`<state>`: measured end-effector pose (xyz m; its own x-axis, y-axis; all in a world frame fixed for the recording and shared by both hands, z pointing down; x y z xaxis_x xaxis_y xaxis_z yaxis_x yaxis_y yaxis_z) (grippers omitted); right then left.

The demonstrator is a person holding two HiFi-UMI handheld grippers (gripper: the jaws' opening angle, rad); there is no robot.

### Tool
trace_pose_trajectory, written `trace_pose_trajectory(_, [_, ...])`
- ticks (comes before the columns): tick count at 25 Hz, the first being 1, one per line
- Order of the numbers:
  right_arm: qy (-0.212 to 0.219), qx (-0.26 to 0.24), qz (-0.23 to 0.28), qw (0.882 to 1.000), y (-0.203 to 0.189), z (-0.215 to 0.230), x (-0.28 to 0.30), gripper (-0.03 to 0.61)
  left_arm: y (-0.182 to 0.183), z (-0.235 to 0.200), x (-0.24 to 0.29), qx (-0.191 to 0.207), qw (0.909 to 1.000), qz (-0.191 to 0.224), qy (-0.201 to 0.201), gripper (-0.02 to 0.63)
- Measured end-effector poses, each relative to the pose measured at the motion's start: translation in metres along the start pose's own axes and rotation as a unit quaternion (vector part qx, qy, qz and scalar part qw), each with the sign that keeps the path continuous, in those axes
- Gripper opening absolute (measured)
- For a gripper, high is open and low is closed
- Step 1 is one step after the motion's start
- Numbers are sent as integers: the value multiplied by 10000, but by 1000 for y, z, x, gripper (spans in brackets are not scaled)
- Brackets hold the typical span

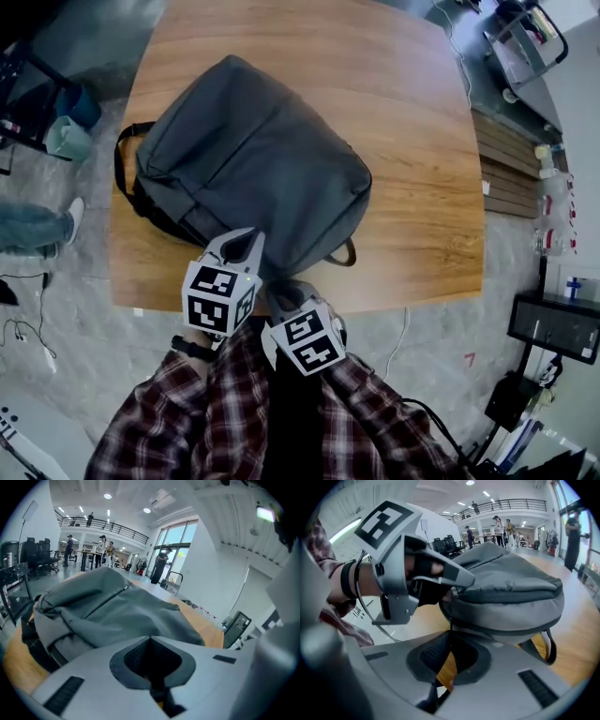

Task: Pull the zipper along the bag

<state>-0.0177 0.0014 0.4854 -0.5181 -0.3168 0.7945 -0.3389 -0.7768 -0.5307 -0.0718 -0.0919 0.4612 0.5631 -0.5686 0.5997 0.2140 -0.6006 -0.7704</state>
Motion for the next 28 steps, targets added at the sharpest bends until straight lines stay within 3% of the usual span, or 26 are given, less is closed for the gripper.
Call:
trace_pose_trajectory(4, [-93,-327,-232,9992,-12,4,10,12,-28,0,9,694,9972,204,165,11])
trace_pose_trajectory(7, [-244,-669,-335,9969,-14,13,11,14,-29,3,10,946,9951,273,114,10])
trace_pose_trajectory(16, [-944,-1026,-378,9895,-17,81,-27,14,-29,1,11,912,9956,156,-136,9])
trace_pose_trajectory(22, [-1530,-929,-342,9833,-9,153,-55,14,-33,-1,11,867,9958,126,-255,9])
trace_pose_trajectory(28, [-1800,-888,-308,9792,9,197,-55,15,-33,-1,13,734,9966,115,-363,9])
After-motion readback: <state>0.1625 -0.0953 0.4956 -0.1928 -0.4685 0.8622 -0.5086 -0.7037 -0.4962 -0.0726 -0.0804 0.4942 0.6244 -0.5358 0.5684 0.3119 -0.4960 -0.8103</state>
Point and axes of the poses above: the fingertips, and each gripper's own axes: x forward along the fingers, z to its right, y out of its top, the point moved 4 cm from there along -x, backward along the fingers, and after that the axes turned 8 degrees about x, right-handed, at the moved point
